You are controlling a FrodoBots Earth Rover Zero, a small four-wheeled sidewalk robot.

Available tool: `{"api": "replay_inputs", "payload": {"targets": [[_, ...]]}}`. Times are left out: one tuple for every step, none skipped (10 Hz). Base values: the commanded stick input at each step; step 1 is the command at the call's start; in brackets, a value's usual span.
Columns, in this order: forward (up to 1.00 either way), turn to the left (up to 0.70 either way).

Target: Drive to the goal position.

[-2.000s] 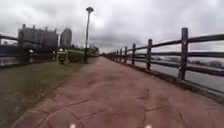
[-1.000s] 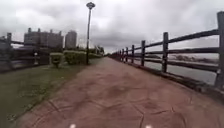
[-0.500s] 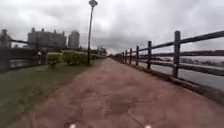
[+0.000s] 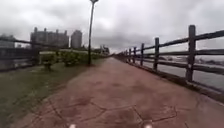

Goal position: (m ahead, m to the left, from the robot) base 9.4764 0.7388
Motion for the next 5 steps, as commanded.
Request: {"api": "replay_inputs", "payload": {"targets": [[0.98, 0.00], [0.98, 0.00], [0.98, 0.00], [0.98, 0.00], [0.98, 0.00]]}}
